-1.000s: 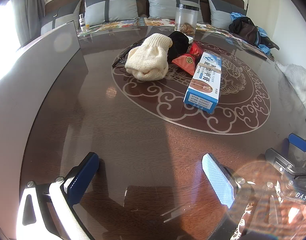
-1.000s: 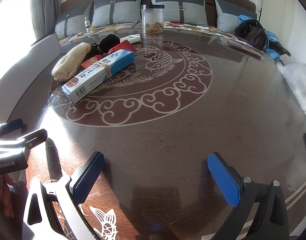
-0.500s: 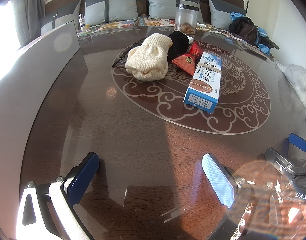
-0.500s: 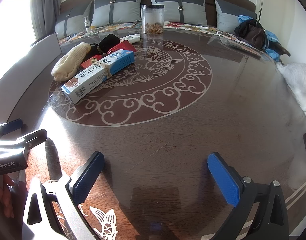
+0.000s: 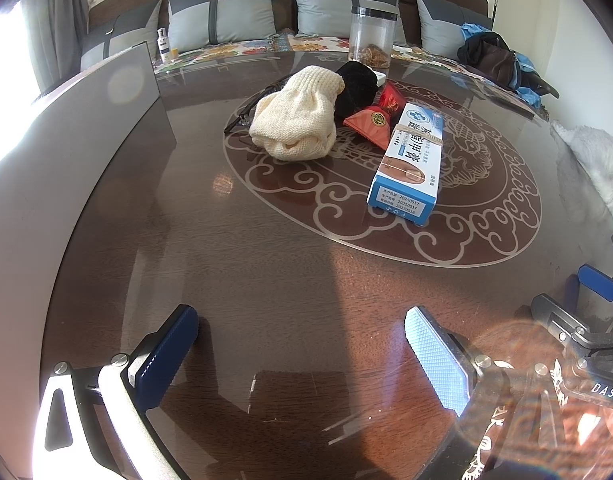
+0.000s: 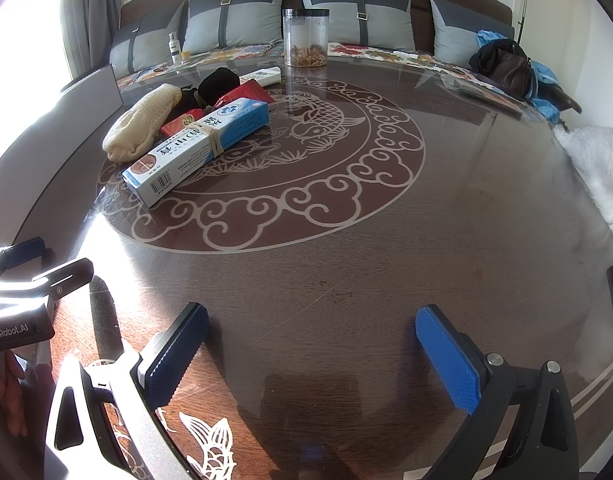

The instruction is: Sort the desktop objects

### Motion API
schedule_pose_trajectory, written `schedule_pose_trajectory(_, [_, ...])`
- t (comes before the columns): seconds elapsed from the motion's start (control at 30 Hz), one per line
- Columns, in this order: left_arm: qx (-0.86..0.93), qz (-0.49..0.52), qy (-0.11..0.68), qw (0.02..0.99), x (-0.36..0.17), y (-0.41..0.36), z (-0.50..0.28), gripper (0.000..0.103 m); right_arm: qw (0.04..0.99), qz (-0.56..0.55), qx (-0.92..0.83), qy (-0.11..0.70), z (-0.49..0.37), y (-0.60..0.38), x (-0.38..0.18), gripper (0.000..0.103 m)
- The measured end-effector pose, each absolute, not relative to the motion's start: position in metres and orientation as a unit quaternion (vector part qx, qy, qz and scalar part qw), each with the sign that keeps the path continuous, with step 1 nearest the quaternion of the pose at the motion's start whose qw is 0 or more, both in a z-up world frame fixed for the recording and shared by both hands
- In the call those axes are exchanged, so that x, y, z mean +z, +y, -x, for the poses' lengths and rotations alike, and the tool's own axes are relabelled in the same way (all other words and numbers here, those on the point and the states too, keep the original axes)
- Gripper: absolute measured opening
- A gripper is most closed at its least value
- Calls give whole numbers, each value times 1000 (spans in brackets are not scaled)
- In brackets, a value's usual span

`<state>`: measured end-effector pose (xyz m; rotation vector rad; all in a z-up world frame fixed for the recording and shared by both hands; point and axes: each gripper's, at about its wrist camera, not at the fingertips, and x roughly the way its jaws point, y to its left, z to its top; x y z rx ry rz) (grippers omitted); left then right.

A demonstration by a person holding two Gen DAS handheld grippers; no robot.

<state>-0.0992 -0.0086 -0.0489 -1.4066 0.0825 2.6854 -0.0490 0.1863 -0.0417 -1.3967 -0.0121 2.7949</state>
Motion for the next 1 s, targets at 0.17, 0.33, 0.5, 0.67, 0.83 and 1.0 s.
schedule_pose_trajectory(0.17, [875,471,53,95,-48,-11,99,103,9,447,894,-4,49,186,-42,103])
schedule_pose_trajectory(0.33, [864,484,70,122,-47,-14,102,103,9,447,894,-4,49,186,-42,103])
schedule_pose_trajectory(0.5, [872,468,66,123,-48,-15,101,103,9,447,894,-4,49,186,-42,103])
schedule_pose_trajectory(0.67, [876,462,65,122,-48,-15,101,103,9,447,895,-4,49,187,-42,103])
schedule_pose_trajectory(0.83, [877,461,64,122,-48,-15,101,103,9,447,894,-4,49,186,-42,103])
schedule_pose_trajectory(1.0, [877,461,64,122,-48,-15,101,103,9,447,894,-4,49,186,-42,103])
